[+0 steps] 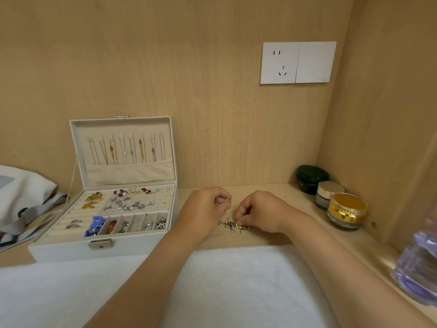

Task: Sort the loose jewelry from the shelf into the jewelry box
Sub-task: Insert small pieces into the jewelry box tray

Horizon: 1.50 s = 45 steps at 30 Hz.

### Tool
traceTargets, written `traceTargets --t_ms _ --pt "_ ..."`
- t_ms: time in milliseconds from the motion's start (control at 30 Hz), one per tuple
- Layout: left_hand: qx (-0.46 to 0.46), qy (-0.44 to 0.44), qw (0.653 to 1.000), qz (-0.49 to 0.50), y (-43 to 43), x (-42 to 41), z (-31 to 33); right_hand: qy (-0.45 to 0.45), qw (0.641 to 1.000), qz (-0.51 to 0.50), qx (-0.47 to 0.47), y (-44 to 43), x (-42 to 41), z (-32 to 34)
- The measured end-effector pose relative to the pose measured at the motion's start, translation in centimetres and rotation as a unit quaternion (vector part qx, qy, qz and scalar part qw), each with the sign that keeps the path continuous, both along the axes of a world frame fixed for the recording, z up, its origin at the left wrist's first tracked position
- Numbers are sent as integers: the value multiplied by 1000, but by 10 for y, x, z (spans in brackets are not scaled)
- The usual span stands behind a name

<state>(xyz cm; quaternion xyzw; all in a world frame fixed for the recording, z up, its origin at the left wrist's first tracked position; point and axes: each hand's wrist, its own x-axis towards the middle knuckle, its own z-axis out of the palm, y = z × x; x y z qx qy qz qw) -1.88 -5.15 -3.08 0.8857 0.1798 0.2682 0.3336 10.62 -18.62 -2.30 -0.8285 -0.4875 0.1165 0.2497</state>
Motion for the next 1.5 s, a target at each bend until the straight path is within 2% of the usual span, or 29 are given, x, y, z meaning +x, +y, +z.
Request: traceTargets --t_ms 200,333,400,633,900,1033,1333,1500 --pt "-2 -6 1000 21 -2 -3 6 93 990 -17 104 -3 -5 4" --pt "-1 -15 1000 18 -2 -15 22 200 959 -22 199 2 -17 9" --pt "3 -24 1000 18 1 -25 33 224 945 -8 236 9 -28 14" --pt "41 -26 997 66 44 -83 56 263 932 9 249 46 -72 45" --pt "25 -22 992 124 97 -143 49 254 944 60 202 101 -117 65" --pt "-2 -38 991 129 111 -157 37 209 959 87 169 123 -128 57" --pt "50 -19 993 108 111 -163 41 41 989 127 72 131 -136 42" --pt "15 -32 994 99 113 -163 40 43 991 114 52 132 -136 44"
